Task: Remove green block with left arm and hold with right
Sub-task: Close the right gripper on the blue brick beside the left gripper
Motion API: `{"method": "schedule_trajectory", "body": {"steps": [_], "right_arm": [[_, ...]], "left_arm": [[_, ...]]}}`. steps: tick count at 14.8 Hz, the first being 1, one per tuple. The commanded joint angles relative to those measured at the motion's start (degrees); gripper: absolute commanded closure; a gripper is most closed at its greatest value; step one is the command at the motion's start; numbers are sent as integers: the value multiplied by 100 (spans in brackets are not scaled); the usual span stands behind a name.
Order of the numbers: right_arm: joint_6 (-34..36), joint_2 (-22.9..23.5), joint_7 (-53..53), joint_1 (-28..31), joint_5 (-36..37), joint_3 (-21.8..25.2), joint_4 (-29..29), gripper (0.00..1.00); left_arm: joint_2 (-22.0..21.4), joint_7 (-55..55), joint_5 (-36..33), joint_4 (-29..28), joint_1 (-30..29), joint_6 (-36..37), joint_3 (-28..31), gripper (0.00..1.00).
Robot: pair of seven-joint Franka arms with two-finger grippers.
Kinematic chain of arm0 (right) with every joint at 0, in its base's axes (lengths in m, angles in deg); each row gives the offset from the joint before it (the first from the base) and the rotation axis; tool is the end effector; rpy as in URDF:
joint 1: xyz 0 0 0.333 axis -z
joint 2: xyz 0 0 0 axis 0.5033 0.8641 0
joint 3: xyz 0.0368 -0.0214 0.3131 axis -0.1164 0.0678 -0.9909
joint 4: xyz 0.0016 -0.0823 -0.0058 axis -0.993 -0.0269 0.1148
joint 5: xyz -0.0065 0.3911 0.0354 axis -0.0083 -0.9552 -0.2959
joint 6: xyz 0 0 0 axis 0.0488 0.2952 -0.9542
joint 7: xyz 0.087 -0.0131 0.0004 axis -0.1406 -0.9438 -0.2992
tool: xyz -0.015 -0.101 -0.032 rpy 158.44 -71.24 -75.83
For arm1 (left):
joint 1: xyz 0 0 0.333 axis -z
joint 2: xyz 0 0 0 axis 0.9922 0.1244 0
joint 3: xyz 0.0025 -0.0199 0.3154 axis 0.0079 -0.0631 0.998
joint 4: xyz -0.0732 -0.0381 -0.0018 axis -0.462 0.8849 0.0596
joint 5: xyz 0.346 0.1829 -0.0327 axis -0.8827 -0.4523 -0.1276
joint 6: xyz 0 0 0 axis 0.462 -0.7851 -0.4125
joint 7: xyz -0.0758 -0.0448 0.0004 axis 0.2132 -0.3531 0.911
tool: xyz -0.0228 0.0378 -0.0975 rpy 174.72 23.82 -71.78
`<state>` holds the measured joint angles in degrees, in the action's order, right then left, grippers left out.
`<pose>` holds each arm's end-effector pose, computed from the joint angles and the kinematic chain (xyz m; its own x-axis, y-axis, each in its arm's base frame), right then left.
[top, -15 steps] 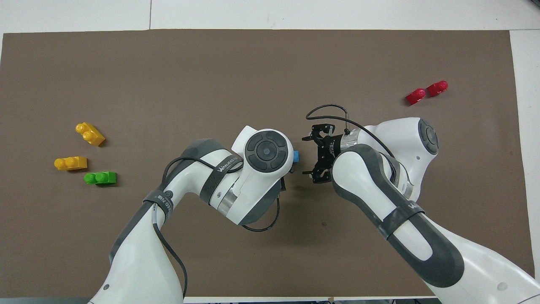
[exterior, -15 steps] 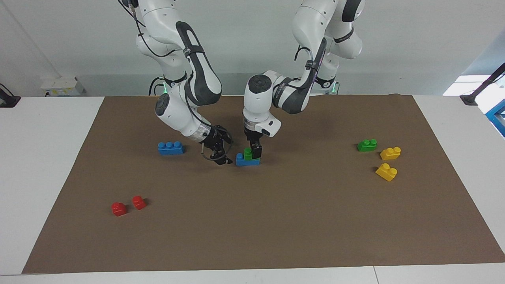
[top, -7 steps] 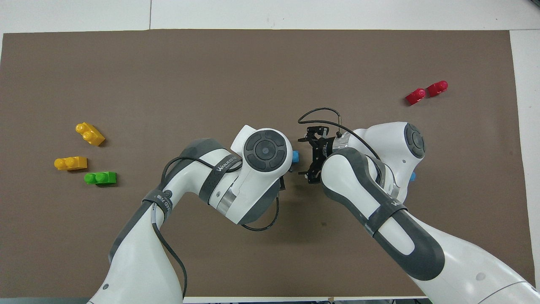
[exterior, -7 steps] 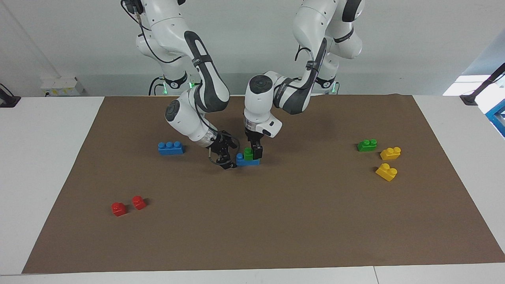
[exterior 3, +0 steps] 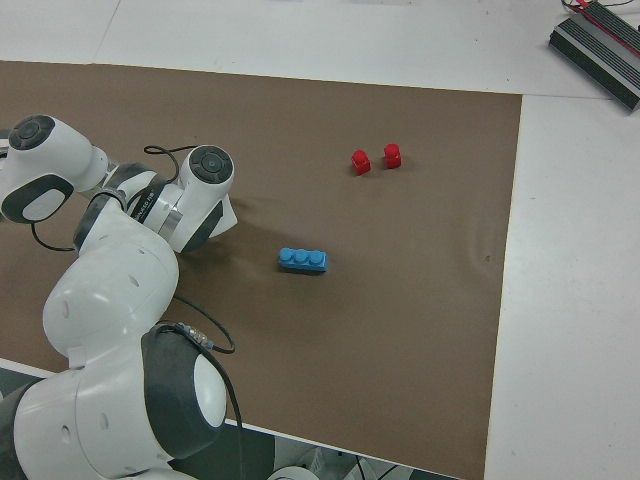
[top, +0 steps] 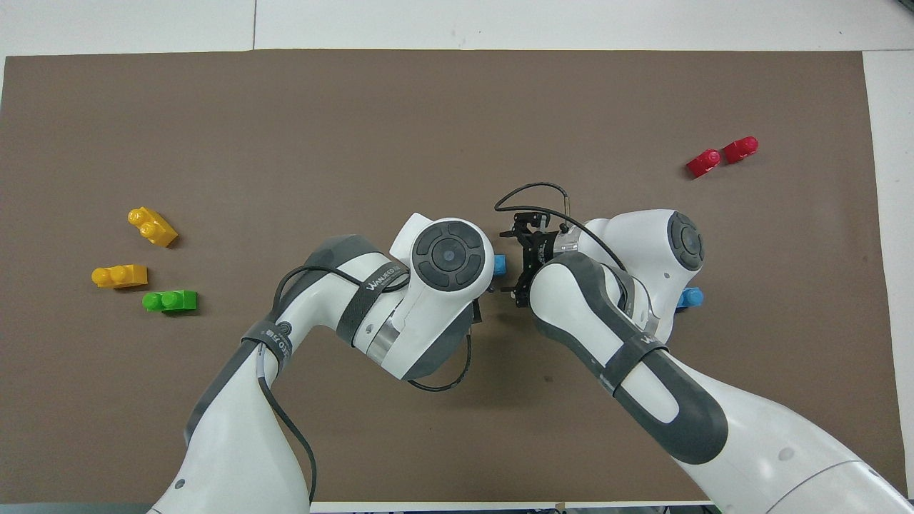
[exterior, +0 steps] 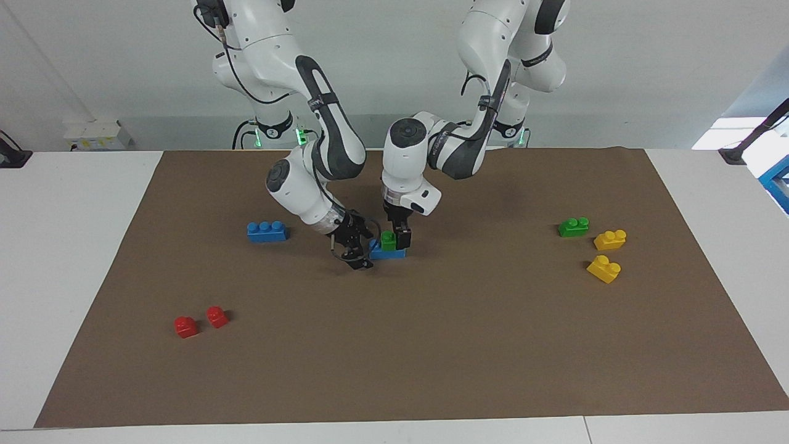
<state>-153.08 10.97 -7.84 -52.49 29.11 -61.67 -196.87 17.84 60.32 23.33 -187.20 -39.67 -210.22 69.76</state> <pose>0.5376 0.2452 0.2720 -0.0062 -0.8462 -0.5329 -0.9985 0.0338 -0.0420 0.4742 -0.4445 0.3448 -0.1274 0.9894 -0.0697 0.9914 0.1291 0.0198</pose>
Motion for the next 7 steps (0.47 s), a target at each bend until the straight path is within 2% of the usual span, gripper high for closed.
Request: {"method": "schedule_trajectory", "body": {"steps": [1, 4, 7], "right_arm": [[-394, 98, -191, -250, -403, -4, 78, 0], [-413, 98, -217, -269, -412, -4, 78, 0], [-413, 89, -568, -269, -412, -4, 34, 18]], "left_arm": [[-31, 71, 35, -140, 77, -180, 82, 0], [-39, 71, 35, -166, 77, -215, 91, 0], [-48, 71, 35, -201, 68, -224, 99, 0]]}}
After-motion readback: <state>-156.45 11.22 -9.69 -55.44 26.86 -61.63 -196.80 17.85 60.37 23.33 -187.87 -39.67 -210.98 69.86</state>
